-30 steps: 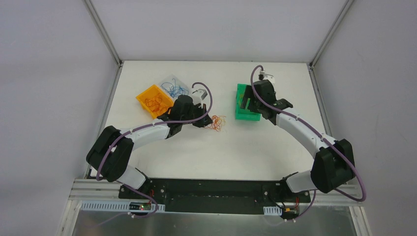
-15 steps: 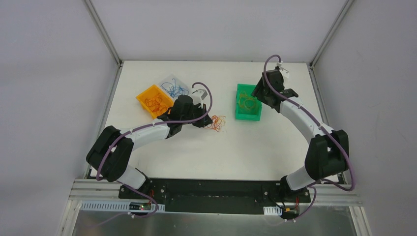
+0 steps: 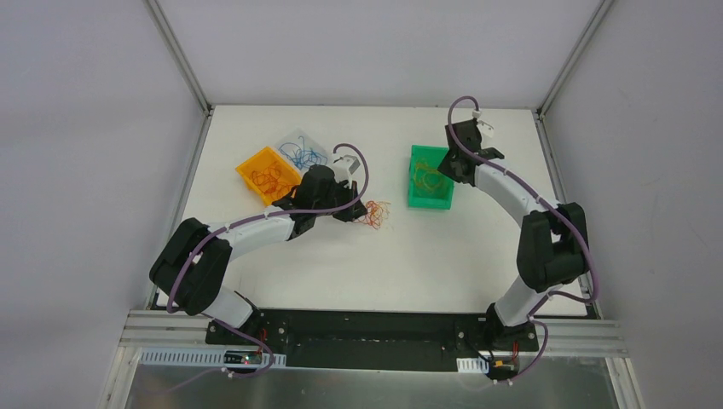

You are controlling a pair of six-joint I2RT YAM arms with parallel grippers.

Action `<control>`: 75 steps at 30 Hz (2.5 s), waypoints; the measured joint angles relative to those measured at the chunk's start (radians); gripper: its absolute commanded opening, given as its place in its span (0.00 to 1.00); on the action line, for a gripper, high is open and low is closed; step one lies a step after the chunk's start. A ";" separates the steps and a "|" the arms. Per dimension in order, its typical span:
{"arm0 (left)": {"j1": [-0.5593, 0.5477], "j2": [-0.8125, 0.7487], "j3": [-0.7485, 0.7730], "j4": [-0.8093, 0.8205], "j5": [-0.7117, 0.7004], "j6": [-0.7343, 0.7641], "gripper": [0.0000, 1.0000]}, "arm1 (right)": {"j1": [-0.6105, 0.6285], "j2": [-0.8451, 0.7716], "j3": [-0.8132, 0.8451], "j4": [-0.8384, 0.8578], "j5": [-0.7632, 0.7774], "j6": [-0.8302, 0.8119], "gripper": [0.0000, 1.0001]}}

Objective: Untangle the cables

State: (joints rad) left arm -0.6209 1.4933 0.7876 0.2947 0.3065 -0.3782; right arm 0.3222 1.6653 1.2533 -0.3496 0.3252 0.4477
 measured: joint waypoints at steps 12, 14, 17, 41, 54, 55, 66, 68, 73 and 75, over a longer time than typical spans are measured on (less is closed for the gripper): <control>0.000 0.000 0.000 -0.002 0.000 0.001 0.00 | 0.028 0.101 0.055 0.011 -0.050 0.008 0.00; 0.000 0.000 0.000 -0.002 0.000 0.001 0.00 | 0.039 0.143 0.085 0.012 -0.051 0.007 0.00; 0.000 0.000 0.000 -0.003 -0.001 0.002 0.00 | 0.047 0.213 0.129 0.013 -0.050 0.004 0.00; -0.027 0.000 0.000 -0.026 -0.032 0.031 0.00 | 0.030 0.152 0.206 -0.082 -0.038 -0.059 0.76; -0.027 0.000 0.000 -0.022 -0.014 0.031 0.00 | 0.074 -0.194 -0.053 -0.001 -0.266 -0.136 0.71; -0.027 0.000 0.000 -0.019 -0.004 0.031 0.00 | 0.083 -0.229 -0.102 0.028 -0.303 -0.143 0.68; -0.027 -0.004 -0.018 0.097 0.173 0.016 0.00 | 0.117 -0.508 -0.597 0.371 -0.647 -0.154 0.61; -0.027 -0.012 -0.034 0.118 0.195 0.015 0.00 | 0.121 -0.519 -0.644 0.436 -0.680 -0.143 0.55; -0.027 -0.035 -0.058 0.159 0.244 0.010 0.00 | 0.123 -0.537 -0.721 0.575 -0.737 -0.114 0.50; -0.027 -0.045 -0.066 0.174 0.259 0.007 0.00 | 0.123 -0.547 -0.741 0.615 -0.752 -0.109 0.50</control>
State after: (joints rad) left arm -0.6483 1.4479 0.7219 0.4690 0.5655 -0.3714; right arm 0.4450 1.1183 0.5121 0.2653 -0.4267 0.3382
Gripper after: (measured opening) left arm 0.008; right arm 0.507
